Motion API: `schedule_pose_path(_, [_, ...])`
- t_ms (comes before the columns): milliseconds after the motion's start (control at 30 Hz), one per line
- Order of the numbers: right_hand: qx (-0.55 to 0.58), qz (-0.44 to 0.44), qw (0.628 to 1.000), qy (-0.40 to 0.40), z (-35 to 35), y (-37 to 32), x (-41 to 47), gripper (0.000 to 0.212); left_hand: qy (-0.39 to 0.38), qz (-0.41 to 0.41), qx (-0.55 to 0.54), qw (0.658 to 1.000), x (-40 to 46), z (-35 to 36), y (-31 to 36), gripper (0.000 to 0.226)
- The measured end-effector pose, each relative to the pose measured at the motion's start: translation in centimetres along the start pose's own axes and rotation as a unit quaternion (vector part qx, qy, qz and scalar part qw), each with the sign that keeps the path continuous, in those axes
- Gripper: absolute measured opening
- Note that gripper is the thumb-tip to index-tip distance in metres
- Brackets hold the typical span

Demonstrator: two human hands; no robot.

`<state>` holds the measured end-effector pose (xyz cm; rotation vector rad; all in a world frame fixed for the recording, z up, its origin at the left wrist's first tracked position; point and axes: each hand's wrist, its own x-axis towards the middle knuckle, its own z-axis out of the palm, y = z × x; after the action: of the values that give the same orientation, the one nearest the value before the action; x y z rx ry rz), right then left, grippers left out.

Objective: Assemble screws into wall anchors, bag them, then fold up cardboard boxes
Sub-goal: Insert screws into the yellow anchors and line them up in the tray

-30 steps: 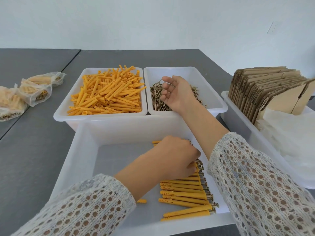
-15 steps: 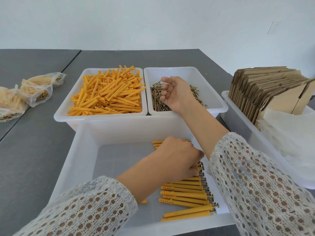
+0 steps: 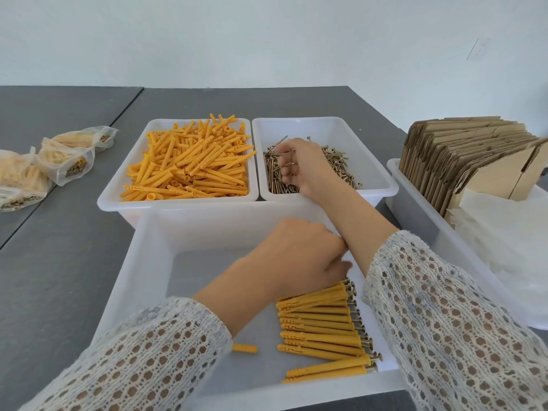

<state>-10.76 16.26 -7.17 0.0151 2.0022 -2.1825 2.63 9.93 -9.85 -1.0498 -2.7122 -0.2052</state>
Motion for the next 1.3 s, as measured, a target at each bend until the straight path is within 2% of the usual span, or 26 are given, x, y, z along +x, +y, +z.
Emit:
schedule_pose_path(33, [-0.101,-0.034,0.994,0.011,0.0,0.2,0.0,0.02,0.026,-0.013,0.008,1.0,0.0,-0.4,-0.5,0.031])
schedule_pose_path(100, [-0.286,-0.12,0.95,0.026,0.0,0.8,0.0,0.024,0.072,-0.039,0.015,0.997,-0.3,-1.4,-1.8,0.028])
schedule_pose_path(167, [-0.389,-0.157,0.907,0.039,-0.2,1.1,0.1,0.026,0.12,-0.07,0.002,0.99,-0.7,-2.2,-3.3,0.024])
schedule_pose_path(267, [-0.482,-0.122,0.866,0.055,-0.7,1.3,0.3,0.028,0.199,-0.138,0.014,0.97,-1.3,-2.8,-5.9,0.019])
schedule_pose_path(367, [-0.566,-0.079,0.82,0.021,-0.8,1.8,0.2,0.03,0.246,-0.22,0.048,0.943,-2.0,-2.9,-8.3,0.013])
schedule_pose_path(467, [-0.596,-0.045,0.802,-0.017,-0.7,1.7,0.4,0.033,0.226,-0.303,0.069,0.923,-2.7,-2.6,-10.4,0.016])
schedule_pose_path(633, [-0.621,-0.003,0.782,-0.053,-0.6,1.3,0.3,0.022,0.091,-0.435,0.047,0.894,-3.2,-2.0,-11.9,0.041])
schedule_pose_path(733, [-0.626,0.006,0.777,-0.058,-0.6,1.3,0.4,0.025,0.018,-0.448,0.032,0.893,-3.0,-1.9,-12.3,0.047])
schedule_pose_path(800, [-0.619,0.001,0.783,-0.064,-0.5,1.3,0.4,0.028,-0.004,-0.438,0.025,0.898,-3.0,-2.1,-12.4,0.045])
schedule_pose_path(967, [-0.551,-0.024,0.827,-0.109,-0.3,1.2,0.0,0.035,-0.015,-0.401,0.014,0.916,-3.1,-2.4,-12.5,0.038])
schedule_pose_path(1100, [-0.517,-0.041,0.844,-0.136,-0.5,0.9,-0.4,0.037,-0.013,-0.389,0.002,0.921,-3.0,-2.4,-12.6,0.036])
schedule_pose_path(1200, [-0.492,-0.082,0.862,-0.093,-0.5,1.1,-0.6,0.038,0.008,-0.385,0.002,0.923,-3.0,-2.2,-12.6,0.034])
schedule_pose_path(1300, [-0.465,-0.144,0.873,0.002,-0.5,1.4,-0.7,0.039,0.071,-0.381,-0.008,0.922,-3.0,-2.0,-12.3,0.029])
